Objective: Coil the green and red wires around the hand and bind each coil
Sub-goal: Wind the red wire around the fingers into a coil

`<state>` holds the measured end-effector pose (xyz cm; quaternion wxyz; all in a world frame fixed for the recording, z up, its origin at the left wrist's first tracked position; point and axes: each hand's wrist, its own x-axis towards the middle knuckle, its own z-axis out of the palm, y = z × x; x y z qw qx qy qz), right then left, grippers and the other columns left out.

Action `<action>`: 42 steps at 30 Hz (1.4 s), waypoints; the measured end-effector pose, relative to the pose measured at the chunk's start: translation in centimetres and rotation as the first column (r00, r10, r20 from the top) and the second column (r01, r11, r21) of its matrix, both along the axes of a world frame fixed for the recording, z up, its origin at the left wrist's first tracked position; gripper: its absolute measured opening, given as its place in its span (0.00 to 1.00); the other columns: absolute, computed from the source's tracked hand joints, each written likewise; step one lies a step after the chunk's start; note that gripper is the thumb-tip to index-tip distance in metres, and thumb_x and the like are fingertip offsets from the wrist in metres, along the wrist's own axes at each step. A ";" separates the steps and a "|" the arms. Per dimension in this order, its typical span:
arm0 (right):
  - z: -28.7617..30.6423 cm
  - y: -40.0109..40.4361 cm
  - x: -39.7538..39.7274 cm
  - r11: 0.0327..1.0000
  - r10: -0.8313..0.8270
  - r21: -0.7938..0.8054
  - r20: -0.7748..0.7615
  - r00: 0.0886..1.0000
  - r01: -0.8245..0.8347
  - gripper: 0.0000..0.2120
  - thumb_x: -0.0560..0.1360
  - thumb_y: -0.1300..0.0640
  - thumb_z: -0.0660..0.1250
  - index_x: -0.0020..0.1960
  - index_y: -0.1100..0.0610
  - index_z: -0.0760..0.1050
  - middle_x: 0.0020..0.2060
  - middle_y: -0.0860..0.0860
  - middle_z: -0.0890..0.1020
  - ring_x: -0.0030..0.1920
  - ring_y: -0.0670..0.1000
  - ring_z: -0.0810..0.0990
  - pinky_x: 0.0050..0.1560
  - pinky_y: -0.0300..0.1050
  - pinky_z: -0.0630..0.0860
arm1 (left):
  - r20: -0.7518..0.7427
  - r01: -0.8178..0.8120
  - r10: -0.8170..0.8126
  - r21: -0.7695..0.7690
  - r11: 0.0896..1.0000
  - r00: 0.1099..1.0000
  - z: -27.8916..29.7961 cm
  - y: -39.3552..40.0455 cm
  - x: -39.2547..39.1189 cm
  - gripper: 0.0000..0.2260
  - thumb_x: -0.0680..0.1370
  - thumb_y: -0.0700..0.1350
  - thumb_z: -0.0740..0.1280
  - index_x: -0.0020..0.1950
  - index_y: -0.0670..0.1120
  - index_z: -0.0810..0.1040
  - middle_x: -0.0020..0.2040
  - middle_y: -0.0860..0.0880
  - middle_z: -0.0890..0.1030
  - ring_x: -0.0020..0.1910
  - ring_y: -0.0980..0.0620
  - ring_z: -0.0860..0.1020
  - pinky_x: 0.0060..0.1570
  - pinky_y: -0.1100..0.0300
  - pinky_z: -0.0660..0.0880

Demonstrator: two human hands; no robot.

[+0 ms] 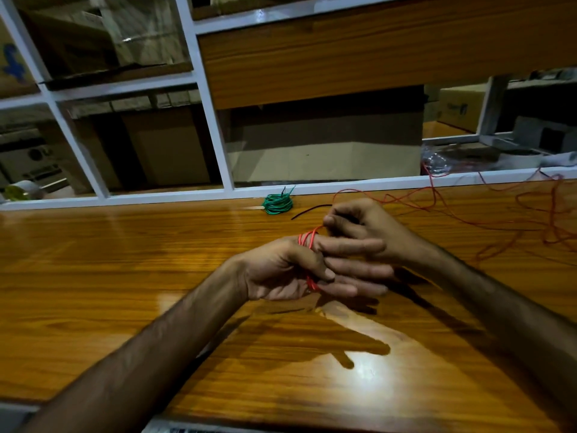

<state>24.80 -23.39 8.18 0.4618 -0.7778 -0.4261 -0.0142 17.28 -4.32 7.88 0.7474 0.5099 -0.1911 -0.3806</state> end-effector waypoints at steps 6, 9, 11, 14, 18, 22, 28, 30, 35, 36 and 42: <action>-1.7 -0.5 -1.5 1.000 0.019 -0.024 0.002 1.000 -0.019 0.14 0.79 0.68 0.68 0.58 0.53 0.74 0.51 0.46 0.79 0.56 0.41 0.80 0.49 0.29 0.77 | 0.061 -0.023 0.043 -0.299 0.954 0.997 1.0 -0.5 0.0 0.39 0.76 0.24 0.48 0.85 0.46 0.58 0.83 0.35 0.58 0.82 0.31 0.58 0.78 0.48 0.67; -2.2 0.8 -1.7 0.981 -0.022 -0.187 0.149 0.989 0.050 0.12 0.82 0.68 0.62 0.54 0.51 0.75 0.46 0.44 0.79 0.47 0.37 0.79 0.43 0.34 0.77 | -0.004 -0.104 0.115 -0.446 0.889 0.993 1.4 -0.4 0.1 0.40 0.75 0.24 0.50 0.86 0.50 0.57 0.84 0.35 0.59 0.81 0.29 0.58 0.74 0.44 0.72; -2.9 1.9 -1.8 0.970 -0.075 -0.221 0.122 0.990 0.101 0.11 0.83 0.63 0.60 0.46 0.53 0.77 0.41 0.49 0.83 0.38 0.46 0.81 0.41 0.50 0.80 | -0.057 -0.292 0.300 -0.461 0.838 0.952 1.3 -0.2 0.7 0.42 0.74 0.24 0.54 0.85 0.52 0.57 0.82 0.35 0.64 0.78 0.28 0.65 0.76 0.42 0.67; -3.3 2.9 -2.3 0.966 -0.077 -0.235 0.150 0.986 0.111 0.14 0.85 0.52 0.60 0.42 0.52 0.76 0.37 0.47 0.84 0.35 0.42 0.82 0.37 0.51 0.80 | -0.040 -0.574 0.601 -0.353 0.739 0.798 1.4 -0.8 1.3 0.39 0.78 0.25 0.55 0.85 0.54 0.57 0.80 0.38 0.68 0.77 0.32 0.69 0.77 0.43 0.66; -2.1 2.4 -3.1 0.895 -0.072 -0.399 0.313 0.947 0.200 0.15 0.85 0.44 0.57 0.42 0.47 0.73 0.36 0.46 0.80 0.35 0.43 0.78 0.32 0.45 0.72 | 0.053 -0.753 0.786 -0.254 0.608 0.616 0.5 -0.1 2.9 0.34 0.83 0.34 0.59 0.85 0.57 0.54 0.79 0.48 0.70 0.77 0.45 0.69 0.65 0.58 0.71; 0.0 1.6 -3.7 0.873 -0.023 -0.438 0.399 0.917 0.213 0.13 0.84 0.42 0.58 0.43 0.45 0.73 0.35 0.44 0.77 0.36 0.42 0.76 0.34 0.41 0.69 | 0.418 -0.806 0.732 0.000 0.592 0.538 -0.4 1.9 3.6 0.29 0.87 0.54 0.57 0.85 0.61 0.47 0.82 0.54 0.66 0.65 0.54 0.76 0.49 0.62 0.73; 2.5 1.5 -2.7 0.926 -0.028 -0.296 0.564 0.826 0.233 0.08 0.82 0.45 0.63 0.49 0.45 0.79 0.32 0.38 0.73 0.33 0.42 0.74 0.34 0.39 0.68 | 0.257 -0.501 0.447 0.210 0.840 0.857 -0.5 1.2 1.9 0.43 0.74 0.78 0.56 0.71 0.45 0.77 0.52 0.47 0.84 0.58 0.46 0.79 0.66 0.53 0.71; 2.9 1.4 -2.0 0.929 -0.062 -0.256 0.610 0.790 0.269 0.08 0.81 0.45 0.65 0.49 0.46 0.81 0.30 0.37 0.70 0.32 0.39 0.71 0.34 0.40 0.65 | 0.188 -0.347 0.306 0.251 0.904 0.933 -0.4 1.1 1.6 0.46 0.72 0.81 0.55 0.64 0.41 0.80 0.55 0.43 0.82 0.60 0.38 0.78 0.70 0.47 0.67; 3.1 1.0 -0.9 0.971 -0.082 -0.154 0.511 0.856 0.185 0.10 0.76 0.42 0.71 0.46 0.48 0.84 0.32 0.38 0.76 0.35 0.38 0.76 0.32 0.34 0.62 | -0.013 -0.105 0.107 0.115 0.988 0.994 0.2 0.7 0.4 0.48 0.70 0.83 0.55 0.63 0.39 0.74 0.55 0.39 0.74 0.54 0.45 0.71 0.57 0.54 0.66; 3.1 1.0 -0.8 0.979 -0.074 -0.134 0.479 0.875 0.156 0.11 0.75 0.41 0.71 0.45 0.48 0.85 0.31 0.38 0.77 0.34 0.39 0.76 0.32 0.36 0.63 | -0.015 -0.077 0.080 0.118 0.990 0.997 0.1 0.9 0.4 0.51 0.70 0.83 0.55 0.70 0.39 0.72 0.62 0.36 0.75 0.60 0.42 0.72 0.63 0.52 0.66; 2.3 1.4 -0.2 0.994 -0.035 -0.086 0.317 0.948 0.065 0.19 0.70 0.34 0.69 0.43 0.49 0.84 0.32 0.46 0.80 0.33 0.46 0.76 0.34 0.51 0.74 | -0.057 0.148 -0.142 0.112 0.983 0.988 0.5 0.6 -0.4 0.58 0.70 0.83 0.52 0.79 0.35 0.65 0.77 0.27 0.64 0.76 0.32 0.64 0.81 0.38 0.55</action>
